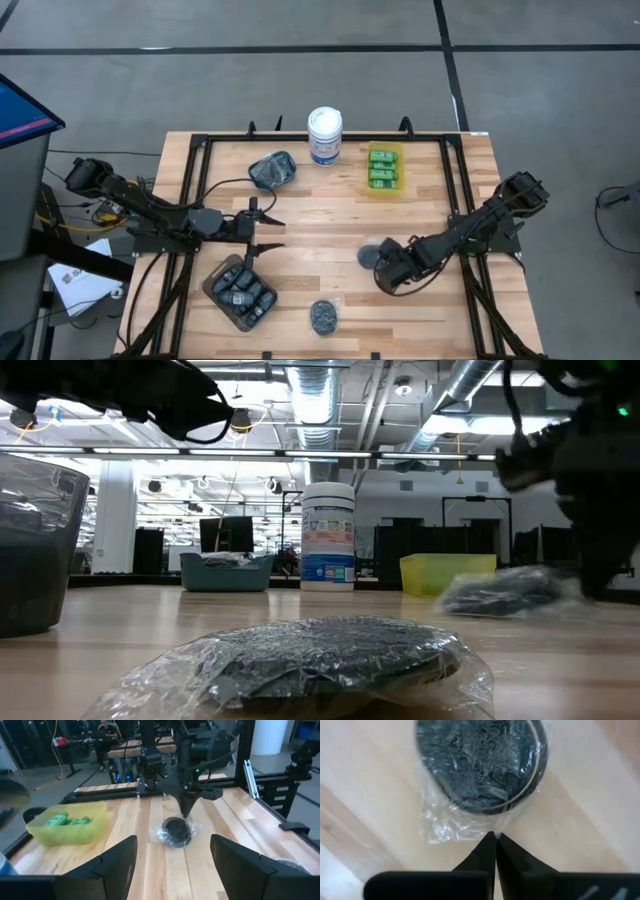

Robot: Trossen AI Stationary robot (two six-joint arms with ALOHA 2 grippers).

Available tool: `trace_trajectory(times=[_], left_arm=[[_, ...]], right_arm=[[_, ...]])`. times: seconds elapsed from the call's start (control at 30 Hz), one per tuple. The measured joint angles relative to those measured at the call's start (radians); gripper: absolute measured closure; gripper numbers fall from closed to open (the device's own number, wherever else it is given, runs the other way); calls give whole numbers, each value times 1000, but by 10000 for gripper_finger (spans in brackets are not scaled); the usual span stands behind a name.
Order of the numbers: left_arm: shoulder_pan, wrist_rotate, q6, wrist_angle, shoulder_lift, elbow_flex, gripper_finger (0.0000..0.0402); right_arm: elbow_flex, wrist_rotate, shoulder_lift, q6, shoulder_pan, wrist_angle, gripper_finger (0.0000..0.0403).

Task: Pick & Place Travel size toiletries
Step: Put the black hairbrush into the blue bin

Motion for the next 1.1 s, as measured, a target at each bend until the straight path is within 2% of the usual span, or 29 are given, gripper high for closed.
trace_trajectory(times=[0.37, 0.67, 1.1], left_arm=[[107, 68, -182, -1, 3, 0, 126], [241, 294, -215, 29, 3, 0, 121], [451, 574, -344, 75, 3, 0, 120]], right_arm=[[212, 201, -2, -348, -122, -93, 403], [306, 298, -3, -611, -219, -75, 403], [426, 369, -3, -833, -233, -35, 403]])
